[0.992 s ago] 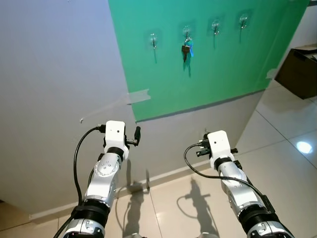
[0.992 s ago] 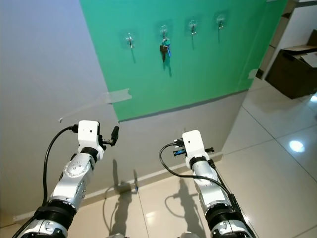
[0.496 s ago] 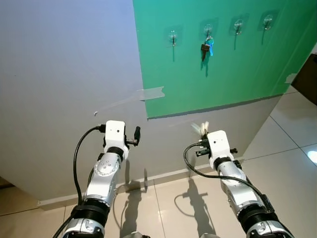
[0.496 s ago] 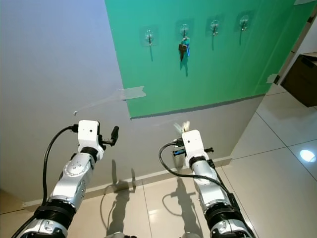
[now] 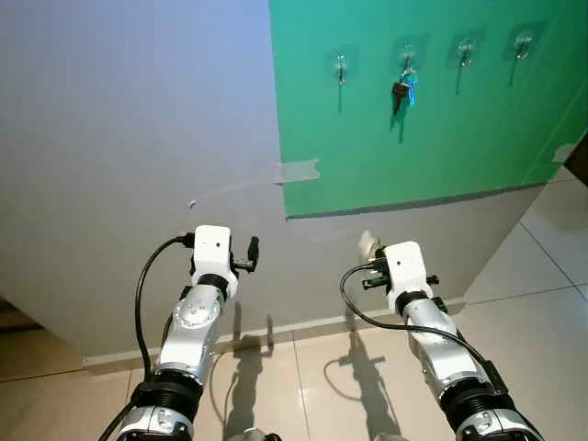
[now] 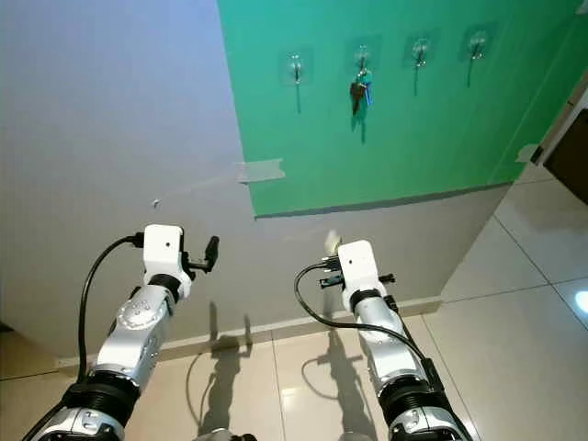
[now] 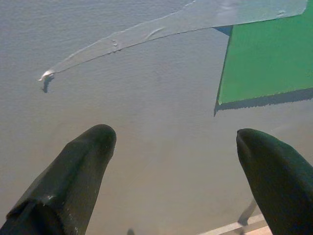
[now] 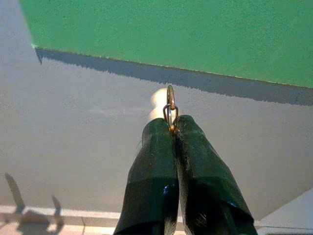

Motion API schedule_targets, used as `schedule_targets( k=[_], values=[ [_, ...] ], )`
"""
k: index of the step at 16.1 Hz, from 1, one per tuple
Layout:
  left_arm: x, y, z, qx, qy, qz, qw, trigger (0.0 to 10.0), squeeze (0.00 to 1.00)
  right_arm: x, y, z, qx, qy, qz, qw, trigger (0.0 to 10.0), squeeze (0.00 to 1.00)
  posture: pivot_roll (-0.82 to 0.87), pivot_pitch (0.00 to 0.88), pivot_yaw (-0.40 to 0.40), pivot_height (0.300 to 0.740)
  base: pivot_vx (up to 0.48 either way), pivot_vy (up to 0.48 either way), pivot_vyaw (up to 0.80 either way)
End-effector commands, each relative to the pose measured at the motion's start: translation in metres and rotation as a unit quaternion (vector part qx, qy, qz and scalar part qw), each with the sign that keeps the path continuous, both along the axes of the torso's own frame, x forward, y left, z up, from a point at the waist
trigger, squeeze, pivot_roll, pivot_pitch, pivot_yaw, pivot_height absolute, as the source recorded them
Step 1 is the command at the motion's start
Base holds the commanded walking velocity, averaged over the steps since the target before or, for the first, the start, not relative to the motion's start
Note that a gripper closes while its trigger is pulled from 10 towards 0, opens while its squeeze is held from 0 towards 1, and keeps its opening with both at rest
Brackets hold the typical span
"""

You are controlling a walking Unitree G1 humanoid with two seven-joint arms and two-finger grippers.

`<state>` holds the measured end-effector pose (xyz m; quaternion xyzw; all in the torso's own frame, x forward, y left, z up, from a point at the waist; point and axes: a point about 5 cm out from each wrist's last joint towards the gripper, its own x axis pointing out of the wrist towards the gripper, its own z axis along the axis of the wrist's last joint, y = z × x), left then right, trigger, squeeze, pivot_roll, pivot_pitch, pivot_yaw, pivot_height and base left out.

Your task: Hang keys on a hook

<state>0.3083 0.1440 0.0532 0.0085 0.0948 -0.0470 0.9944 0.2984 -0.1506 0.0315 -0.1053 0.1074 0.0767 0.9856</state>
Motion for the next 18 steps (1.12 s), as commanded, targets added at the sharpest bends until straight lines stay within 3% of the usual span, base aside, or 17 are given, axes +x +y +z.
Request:
schedule_targets(
  k=[1,4,6,9,12,18],
  values=[
    [-0.0006,0.0027,0.0005,0.006,0.0,0.007,1.0,10.0,0.0,0.0036,0.0044,0.008,0.006,-0.018,0.015,1.0,10.0,0.0,-0.12,0.0,0.08,0.74,0.0,0.0,0.79],
    [-0.0013,0.0042,-0.0002,0.009,0.001,0.013,1.0,10.0,0.0,0.0051,-0.0013,0.0072,-0.013,-0.015,-0.003,1.0,10.0,0.0,-0.12,0.0,0.078,0.74,0.0,0.0,0.25],
    [-0.0014,0.0047,-0.0006,0.012,0.002,0.014,1.0,10.0,0.0,0.0046,0.0006,0.0067,-0.003,-0.014,0.003,1.0,10.0,0.0,-0.12,0.0,0.077,0.74,0.0,0.0,0.0],
    [-0.0017,0.0042,-0.0001,0.012,0.001,0.012,1.0,10.0,0.0,0.0043,0.0083,0.0067,-0.004,-0.01,0.032,0.999,10.0,0.0,-0.11,0.0,0.076,0.74,0.0,0.0,0.8],
    [-0.0014,0.0061,0.0006,0.015,0.0,0.016,1.0,10.0,0.0,0.0045,0.0034,0.005,-0.001,-0.008,0.006,1.0,10.0,0.0,-0.11,0.0,0.079,0.74,0.0,0.0,0.0],
    [-0.0003,0.0049,0.0025,0.032,-0.006,0.007,0.999,10.0,0.0,0.0035,0.0077,0.0037,0.003,-0.004,0.021,1.0,10.0,0.0,-0.11,0.0,0.084,0.74,0.0,0.0,0.0]
  ],
)
